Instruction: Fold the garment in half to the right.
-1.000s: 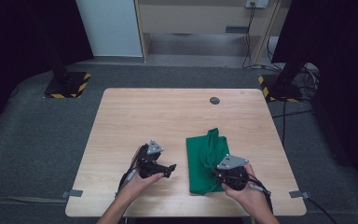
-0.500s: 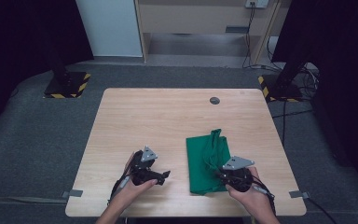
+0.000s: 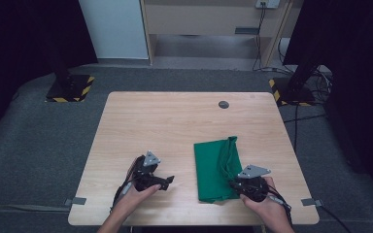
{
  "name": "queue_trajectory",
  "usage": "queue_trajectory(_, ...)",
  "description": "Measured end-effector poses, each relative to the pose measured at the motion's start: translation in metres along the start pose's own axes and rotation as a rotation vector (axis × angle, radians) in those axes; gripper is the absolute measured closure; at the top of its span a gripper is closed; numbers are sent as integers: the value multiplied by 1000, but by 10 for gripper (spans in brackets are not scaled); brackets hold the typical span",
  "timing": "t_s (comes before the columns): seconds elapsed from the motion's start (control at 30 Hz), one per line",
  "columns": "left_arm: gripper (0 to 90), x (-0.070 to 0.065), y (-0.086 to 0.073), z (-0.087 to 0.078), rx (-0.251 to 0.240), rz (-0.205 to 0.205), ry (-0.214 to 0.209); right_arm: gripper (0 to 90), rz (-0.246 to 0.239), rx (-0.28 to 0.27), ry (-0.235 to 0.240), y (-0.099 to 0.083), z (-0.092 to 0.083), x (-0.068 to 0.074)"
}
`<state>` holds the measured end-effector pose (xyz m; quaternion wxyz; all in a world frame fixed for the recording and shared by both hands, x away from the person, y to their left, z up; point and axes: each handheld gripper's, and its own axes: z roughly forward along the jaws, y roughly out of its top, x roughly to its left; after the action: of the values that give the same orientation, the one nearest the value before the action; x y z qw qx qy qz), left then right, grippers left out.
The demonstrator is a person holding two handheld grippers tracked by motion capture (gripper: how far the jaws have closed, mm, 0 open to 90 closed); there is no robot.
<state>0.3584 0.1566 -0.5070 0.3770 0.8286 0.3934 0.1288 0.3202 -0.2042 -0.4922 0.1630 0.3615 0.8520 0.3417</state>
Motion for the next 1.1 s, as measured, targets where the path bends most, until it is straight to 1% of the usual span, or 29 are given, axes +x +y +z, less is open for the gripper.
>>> queue_trajectory(0.2,40,0,-1,2,-1,-1,-8,696,14,6,0,-6,-2,-3)
queue_trajectory(0.43,40,1,-1,1,-5,-5,-8,670,27,14,-1,-10,-2,-6)
queue_trajectory(0.6,41,1,-1,1,-3,-6,-10,626,44,20,-7,-13,-3,-10)
queue_trajectory(0.77,41,1,-1,0,-5,-6,-11,613,65,24,-11,-18,-4,-14)
queue_trajectory(1.1,43,2,-1,0,-5,-9,-13,521,105,9,-23,-22,-12,-22)
